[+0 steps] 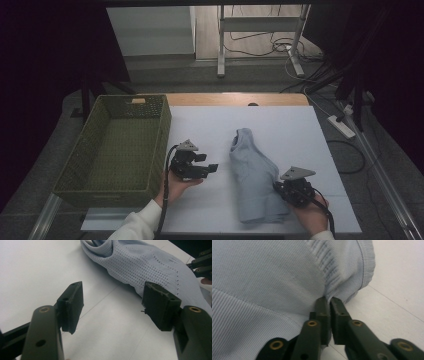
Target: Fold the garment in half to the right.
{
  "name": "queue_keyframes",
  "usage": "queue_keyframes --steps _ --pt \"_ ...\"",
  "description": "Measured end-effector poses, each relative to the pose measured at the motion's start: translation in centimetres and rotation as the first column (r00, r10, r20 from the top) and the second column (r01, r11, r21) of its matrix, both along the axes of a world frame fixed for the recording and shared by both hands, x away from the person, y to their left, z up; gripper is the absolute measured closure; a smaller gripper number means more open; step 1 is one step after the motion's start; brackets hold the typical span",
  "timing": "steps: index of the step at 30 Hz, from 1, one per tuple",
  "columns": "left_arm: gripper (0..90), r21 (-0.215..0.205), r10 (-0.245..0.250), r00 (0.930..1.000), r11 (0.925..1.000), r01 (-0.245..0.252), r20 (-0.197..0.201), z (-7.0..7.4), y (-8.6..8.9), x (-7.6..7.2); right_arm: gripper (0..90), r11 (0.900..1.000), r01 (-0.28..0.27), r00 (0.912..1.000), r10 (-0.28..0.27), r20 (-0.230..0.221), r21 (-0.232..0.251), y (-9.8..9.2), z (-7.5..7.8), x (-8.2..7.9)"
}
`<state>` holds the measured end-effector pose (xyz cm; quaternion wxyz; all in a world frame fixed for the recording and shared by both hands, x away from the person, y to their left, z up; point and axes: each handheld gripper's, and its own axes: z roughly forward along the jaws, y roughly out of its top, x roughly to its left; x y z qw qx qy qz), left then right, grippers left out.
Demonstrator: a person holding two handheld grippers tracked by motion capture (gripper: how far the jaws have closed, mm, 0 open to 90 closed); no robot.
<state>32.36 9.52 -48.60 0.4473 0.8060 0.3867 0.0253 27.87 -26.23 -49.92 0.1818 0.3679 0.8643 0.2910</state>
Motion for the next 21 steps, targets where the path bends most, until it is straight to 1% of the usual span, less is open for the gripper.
queue_keyframes --steps 1,3,4,7,11,14,16,17,20,21 --pt "34.1 0.001 0.001 1.0000 1.0000 -0.001 0.000 0.0 0.0 0.0 72.7 1.000 0.005 1.0000 -0.005 0.005 0.007 -0.1 0.0 0.0" --pt "33.9 0.001 0.001 1.0000 1.0000 -0.001 -0.001 0.0 0.0 0.0 57.2 1.000 0.016 0.9992 -0.017 0.036 0.019 -0.1 0.4 -0.1" --pt "33.9 0.002 0.001 1.0000 1.0000 -0.001 -0.001 0.0 0.0 0.1 54.8 0.999 0.013 0.9983 -0.015 0.057 0.034 -0.1 0.6 -0.1" --pt "33.8 0.002 0.002 1.0000 1.0000 -0.002 -0.002 0.0 0.0 0.1 50.8 0.997 -0.003 0.9951 -0.005 0.099 0.079 0.0 1.5 -0.4" --pt "33.6 0.000 0.006 1.0000 1.0000 -0.006 0.001 0.0 0.1 0.1 47.7 0.990 -0.045 0.9873 0.025 0.157 0.130 0.6 2.5 -1.0" --pt "33.5 -0.001 0.006 1.0000 1.0000 -0.006 0.002 0.0 0.1 0.1 45.9 0.982 -0.071 0.9791 0.036 0.200 0.173 1.1 3.2 -1.3" --pt "33.5 0.000 0.006 1.0000 1.0000 -0.006 0.001 0.0 0.1 0.1 46.2 0.970 -0.105 0.9787 0.061 0.196 0.220 1.3 3.7 -1.2" --pt "33.4 0.000 0.006 1.0000 1.0000 -0.006 0.001 0.0 0.1 0.1 46.2 0.965 -0.110 0.9789 0.063 0.194 0.239 1.4 3.9 -1.2" --pt "33.4 0.001 0.006 1.0000 1.0000 -0.006 0.000 -0.1 0.1 0.1 52.1 0.952 -0.134 0.9774 0.081 0.195 0.276 1.9 4.4 -0.9" --pt "33.4 0.001 0.006 1.0000 1.0000 -0.006 0.000 -0.1 0.1 0.1 55.3 0.949 -0.139 0.9769 0.084 0.196 0.284 2.1 4.5 -0.7"
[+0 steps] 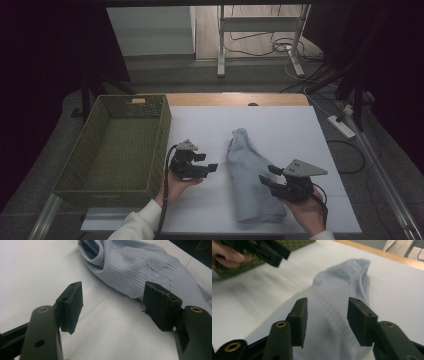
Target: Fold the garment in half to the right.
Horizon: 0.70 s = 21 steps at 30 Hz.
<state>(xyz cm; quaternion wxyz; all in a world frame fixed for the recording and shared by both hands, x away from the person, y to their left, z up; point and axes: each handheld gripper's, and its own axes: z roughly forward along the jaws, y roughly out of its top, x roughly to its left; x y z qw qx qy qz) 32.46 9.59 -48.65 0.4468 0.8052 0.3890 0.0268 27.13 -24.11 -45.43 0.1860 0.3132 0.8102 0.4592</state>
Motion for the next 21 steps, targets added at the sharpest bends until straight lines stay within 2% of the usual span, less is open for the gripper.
queue_keyframes --steps 2,7,9,12,21 --pt "33.4 0.000 0.000 1.0000 1.0000 0.000 0.000 0.0 0.0 0.0 62.5 1.000 -0.026 0.9994 0.026 -0.020 0.014 0.4 0.1 0.3" --pt "33.3 -0.003 0.004 1.0000 1.0000 -0.004 -0.001 0.0 0.2 0.0 82.5 0.998 -0.061 0.9976 0.060 -0.036 -0.020 1.8 0.0 1.2" --pt "33.3 -0.005 0.005 1.0000 1.0000 -0.005 -0.001 0.0 0.2 0.0 87.7 0.997 -0.074 0.9963 0.073 -0.044 -0.020 2.3 0.1 1.7" --pt "33.3 -0.008 0.007 1.0000 0.9999 -0.007 -0.002 0.0 0.3 0.0 89.2 0.995 -0.091 0.9946 0.089 -0.053 -0.033 3.2 0.2 2.3" --pt "33.2 -0.008 0.008 1.0000 0.9999 -0.008 -0.001 0.0 0.4 0.0 89.1 0.995 -0.086 0.9941 0.081 -0.072 -0.060 5.5 -0.3 3.7"
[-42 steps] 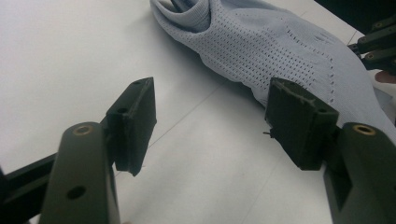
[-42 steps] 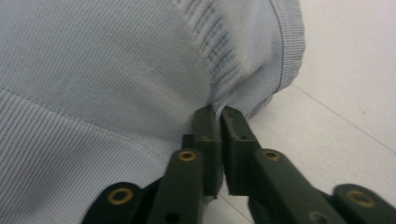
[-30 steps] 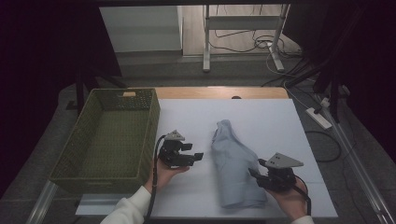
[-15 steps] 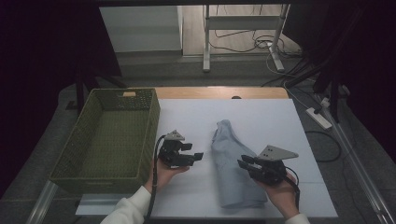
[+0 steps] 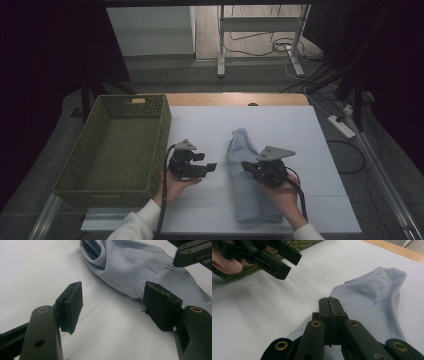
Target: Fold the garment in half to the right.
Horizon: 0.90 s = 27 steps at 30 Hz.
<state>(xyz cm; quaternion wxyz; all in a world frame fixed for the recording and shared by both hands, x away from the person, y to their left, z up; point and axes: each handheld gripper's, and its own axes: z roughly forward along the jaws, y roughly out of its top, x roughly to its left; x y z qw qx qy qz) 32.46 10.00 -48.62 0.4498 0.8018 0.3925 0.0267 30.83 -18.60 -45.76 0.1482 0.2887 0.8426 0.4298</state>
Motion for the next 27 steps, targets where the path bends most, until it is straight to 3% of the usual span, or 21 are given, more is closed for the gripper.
queue_keyframes --steps 14,27 --pt "33.1 0.005 -0.003 1.0000 1.0000 0.003 -0.002 -0.1 0.0 0.0 89.2 0.994 -0.001 0.9991 -0.004 -0.042 -0.105 -0.1 -2.9 0.2" --pt "33.1 0.007 0.000 1.0000 1.0000 0.000 -0.002 -0.2 0.0 0.0 89.4 0.988 0.004 0.9973 -0.015 -0.072 -0.153 -0.2 -5.0 0.0"
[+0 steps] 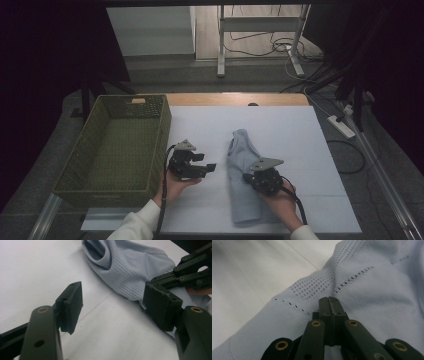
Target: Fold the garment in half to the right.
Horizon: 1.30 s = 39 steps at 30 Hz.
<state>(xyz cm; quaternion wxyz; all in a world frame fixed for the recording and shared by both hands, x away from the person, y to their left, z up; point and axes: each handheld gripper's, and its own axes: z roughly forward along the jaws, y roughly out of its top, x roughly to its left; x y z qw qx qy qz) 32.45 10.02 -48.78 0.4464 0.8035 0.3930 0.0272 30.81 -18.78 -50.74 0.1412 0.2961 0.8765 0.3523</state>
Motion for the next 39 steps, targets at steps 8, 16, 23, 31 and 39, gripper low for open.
queue_keyframes --steps 8,16,23,31,39 --pt "33.1 0.003 -0.001 1.0000 1.0000 0.001 0.001 0.0 -0.1 0.0 89.3 1.000 0.007 0.9998 -0.007 0.017 0.010 0.1 -0.5 -0.1" --pt "33.0 0.006 -0.002 1.0000 1.0000 0.002 0.001 -0.1 -0.1 0.0 89.3 1.000 0.006 1.0000 -0.006 0.005 0.022 -0.1 -0.5 0.0" --pt "33.0 0.007 -0.002 1.0000 1.0000 0.002 0.002 0.0 -0.1 0.0 89.2 0.999 0.009 0.9999 -0.010 0.003 0.039 -0.2 -0.5 0.1" --pt "32.8 0.006 -0.004 1.0000 1.0000 0.004 0.002 0.0 -0.1 0.1 89.1 0.996 0.002 0.9986 -0.007 0.053 0.090 -0.5 0.8 -0.6" --pt "32.7 0.000 -0.002 1.0000 1.0000 0.002 0.008 0.2 0.0 0.0 89.2 0.987 -0.074 0.9939 0.061 0.092 0.141 -0.6 3.7 -2.1"
